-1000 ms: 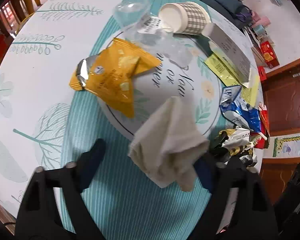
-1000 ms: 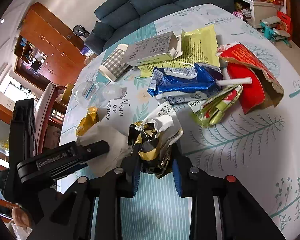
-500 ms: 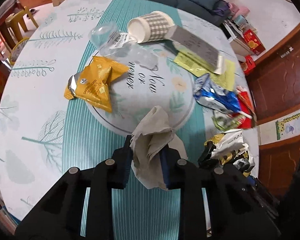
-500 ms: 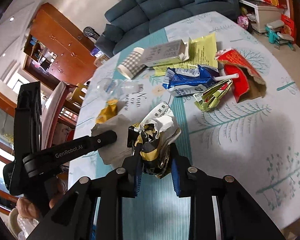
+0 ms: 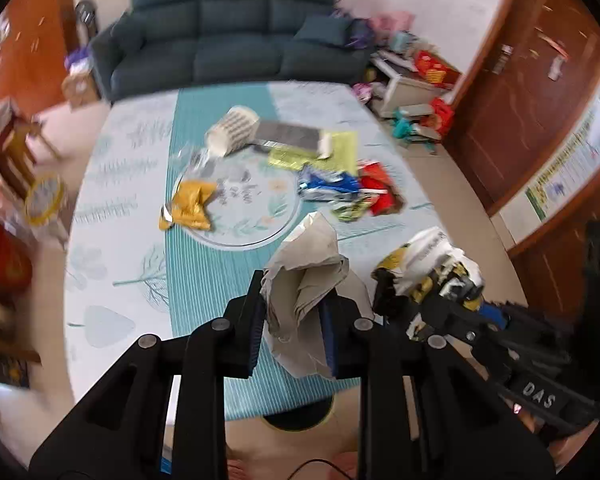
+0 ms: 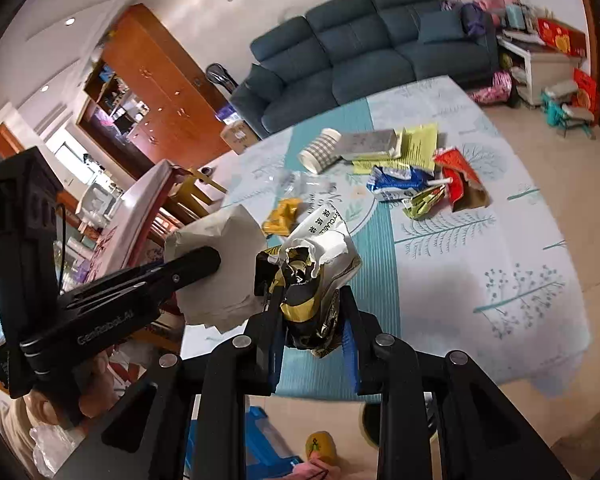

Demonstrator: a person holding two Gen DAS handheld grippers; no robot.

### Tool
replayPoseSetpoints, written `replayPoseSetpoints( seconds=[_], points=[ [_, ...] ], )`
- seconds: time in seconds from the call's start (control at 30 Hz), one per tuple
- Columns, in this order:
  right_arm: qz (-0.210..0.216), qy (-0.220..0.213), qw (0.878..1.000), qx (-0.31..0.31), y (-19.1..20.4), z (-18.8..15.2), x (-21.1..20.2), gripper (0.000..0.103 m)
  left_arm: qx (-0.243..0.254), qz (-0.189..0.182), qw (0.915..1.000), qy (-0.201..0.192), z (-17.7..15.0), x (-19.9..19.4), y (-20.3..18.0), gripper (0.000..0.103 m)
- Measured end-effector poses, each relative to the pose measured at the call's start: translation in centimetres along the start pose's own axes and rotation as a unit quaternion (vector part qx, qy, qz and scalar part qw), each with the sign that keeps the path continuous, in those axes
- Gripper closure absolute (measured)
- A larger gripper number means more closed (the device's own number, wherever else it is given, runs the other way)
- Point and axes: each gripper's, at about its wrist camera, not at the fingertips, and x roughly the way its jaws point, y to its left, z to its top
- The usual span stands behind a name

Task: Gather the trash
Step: 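Lift the tissue and gold wrapper and carry them over the black bin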

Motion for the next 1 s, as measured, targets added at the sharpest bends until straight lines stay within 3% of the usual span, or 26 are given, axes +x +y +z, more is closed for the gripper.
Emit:
replayPoseSetpoints(
  seconds=[0.23,0.47,0.77,1.0],
  points=[
    [-0.003,-0.010,1.000,-0.029,1.7,-3.4,-6.7,0.079,0.073,-0.008,0.9962,-0.047,-3.1,-7.8,-3.3,0.082],
    [-0.025,0.012,0.999,-0.047,1.4,-7.8,-9.3,0.079,0.128,0.007,0.9909,-0.041,-7.5,-10.0,-4.7,0.082],
    [-0.044,0.096,0.994,-0.023,-2.4,-14.6,-4.9,0.079,0.202,0.020,0.9787,0.033,-14.9,-5.8,-5.9,0.082],
    [-0.056,0.165,0.985,0.005,-5.9,-19.8,1.5,0.079,0.194,0.015,0.9751,0.106,-19.7,-0.4,-4.9,0.082]
  ],
)
